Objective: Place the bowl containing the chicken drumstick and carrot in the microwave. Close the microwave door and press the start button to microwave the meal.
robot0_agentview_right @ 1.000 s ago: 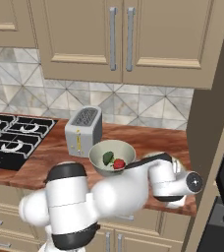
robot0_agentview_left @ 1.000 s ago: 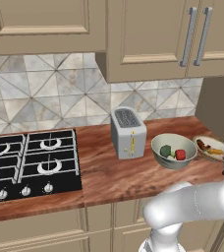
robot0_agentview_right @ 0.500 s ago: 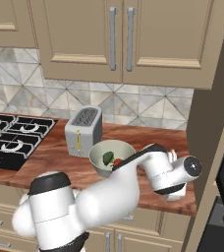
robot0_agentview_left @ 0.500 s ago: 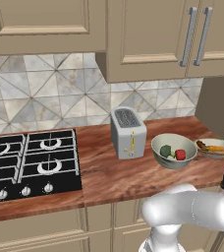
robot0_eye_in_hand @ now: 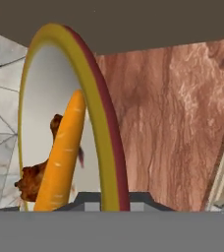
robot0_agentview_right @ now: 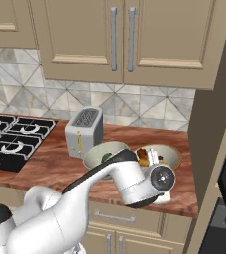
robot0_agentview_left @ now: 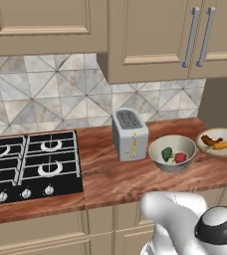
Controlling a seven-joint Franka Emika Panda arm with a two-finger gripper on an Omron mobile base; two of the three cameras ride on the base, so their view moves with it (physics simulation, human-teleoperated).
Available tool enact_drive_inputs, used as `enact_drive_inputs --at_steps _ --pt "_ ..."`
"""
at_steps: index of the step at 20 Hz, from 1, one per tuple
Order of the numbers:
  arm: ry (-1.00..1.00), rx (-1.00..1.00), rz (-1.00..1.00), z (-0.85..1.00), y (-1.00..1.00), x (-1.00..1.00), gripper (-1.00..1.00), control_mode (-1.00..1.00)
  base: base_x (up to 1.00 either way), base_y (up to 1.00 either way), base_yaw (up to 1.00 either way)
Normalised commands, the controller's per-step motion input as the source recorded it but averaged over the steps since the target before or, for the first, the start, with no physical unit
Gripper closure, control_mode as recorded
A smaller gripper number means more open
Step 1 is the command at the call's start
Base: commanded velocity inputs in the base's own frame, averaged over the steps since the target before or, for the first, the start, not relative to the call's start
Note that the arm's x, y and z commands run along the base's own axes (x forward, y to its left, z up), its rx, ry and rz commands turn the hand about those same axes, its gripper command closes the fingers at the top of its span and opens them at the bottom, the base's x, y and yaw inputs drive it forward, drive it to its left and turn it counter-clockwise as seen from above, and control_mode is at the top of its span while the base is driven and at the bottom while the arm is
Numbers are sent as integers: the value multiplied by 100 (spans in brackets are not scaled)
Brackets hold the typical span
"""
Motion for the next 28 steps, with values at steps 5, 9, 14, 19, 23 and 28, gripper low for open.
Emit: enact_drive_inputs --at_steps 5,9,14,19,23,28 --pt "-22 1 2 97 2 -79 100 -100 0 0 0" --pt "-13 1 0 88 0 -63 100 -100 0 0 0" --pt "-6 0 11 97 34 -66 100 -100 0 0 0" --pt "0 0 27 71 76 -62 100 -100 0 0 0" --pt "1 -1 33 41 88 -45 100 -100 0 0 0" --pt "5 0 24 18 80 -17 100 -100 0 0 0"
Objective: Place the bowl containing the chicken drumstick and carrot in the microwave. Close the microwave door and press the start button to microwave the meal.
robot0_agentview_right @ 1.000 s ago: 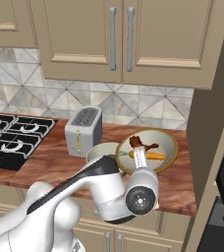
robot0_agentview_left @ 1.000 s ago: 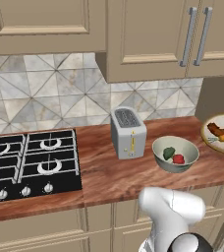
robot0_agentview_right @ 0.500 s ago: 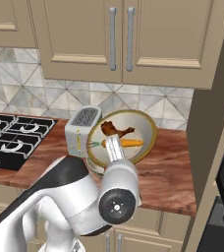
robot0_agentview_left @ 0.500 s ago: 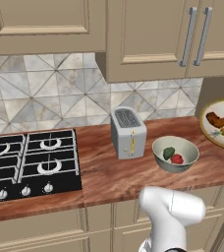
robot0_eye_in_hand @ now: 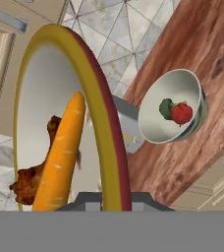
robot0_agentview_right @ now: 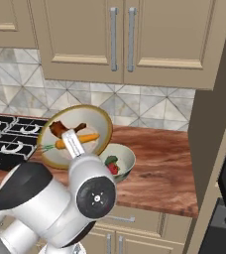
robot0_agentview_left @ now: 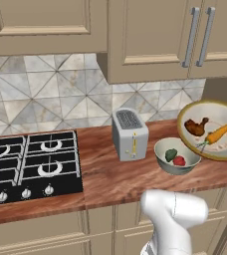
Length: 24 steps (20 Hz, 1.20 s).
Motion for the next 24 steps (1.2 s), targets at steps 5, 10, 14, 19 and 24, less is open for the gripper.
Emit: enact_drive_inputs --at_steps 5,10,14,19,24 --pt "15 -2 2 0 44 0 100 -100 0 0 0" --pt "25 -6 0 0 33 0 100 -100 0 0 0" --pt "12 -3 0 -1 23 0 100 -100 0 0 0" --pt "0 0 0 0 1 0 100 100 -3 0 -1" --pt "0 0 0 0 0 0 100 100 -76 0 0"
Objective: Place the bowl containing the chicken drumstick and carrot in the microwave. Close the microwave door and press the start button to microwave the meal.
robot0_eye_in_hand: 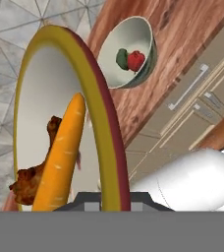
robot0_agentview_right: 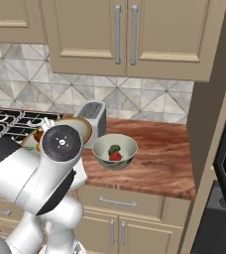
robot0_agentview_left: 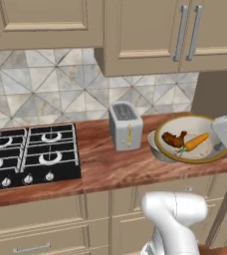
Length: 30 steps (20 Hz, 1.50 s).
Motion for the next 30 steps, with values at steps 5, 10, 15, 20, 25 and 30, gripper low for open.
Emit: enact_drive_inputs --at_steps 5,10,15,20,25,30 --pt "0 0 0 0 0 0 100 100 -96 0 -16" --pt "0 0 0 0 0 0 100 100 -63 0 -47" --pt "0 0 0 0 0 0 100 100 -28 0 -63" --pt "0 0 0 0 0 0 100 100 -3 -25 -68" --pt "0 0 0 0 0 0 100 100 0 -48 -64" --pt "0 0 0 0 0 0 100 100 0 -76 -58"
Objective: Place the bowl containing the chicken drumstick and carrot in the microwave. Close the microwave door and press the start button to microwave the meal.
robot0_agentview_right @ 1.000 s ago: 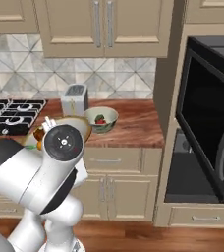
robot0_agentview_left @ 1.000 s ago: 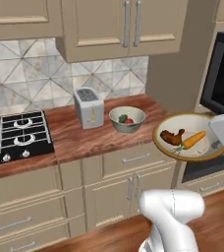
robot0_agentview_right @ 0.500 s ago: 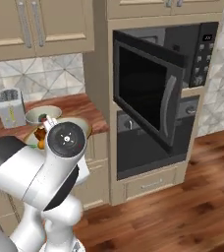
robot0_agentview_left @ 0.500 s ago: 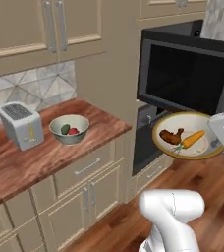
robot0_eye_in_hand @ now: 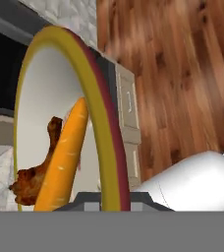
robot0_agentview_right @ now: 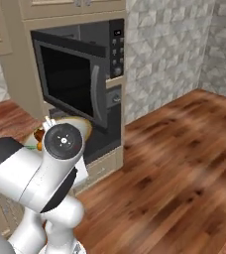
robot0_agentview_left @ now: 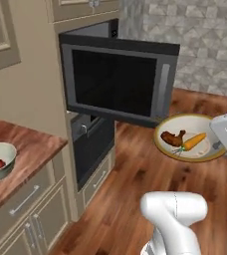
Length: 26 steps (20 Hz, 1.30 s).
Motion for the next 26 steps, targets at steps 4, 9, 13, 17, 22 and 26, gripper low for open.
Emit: enact_drive_inputs --at_steps 4,9,13,17,22,26 --pt "0 0 0 0 0 0 100 100 6 -96 -52" --pt "0 0 0 0 0 0 100 100 30 -80 -41" --pt "0 0 0 0 0 0 100 100 87 0 -12" --pt "0 0 0 0 0 0 100 100 100 34 -1" --pt "0 0 0 0 0 0 100 100 97 19 0" --pt "0 0 0 0 0 0 100 100 80 1 0"
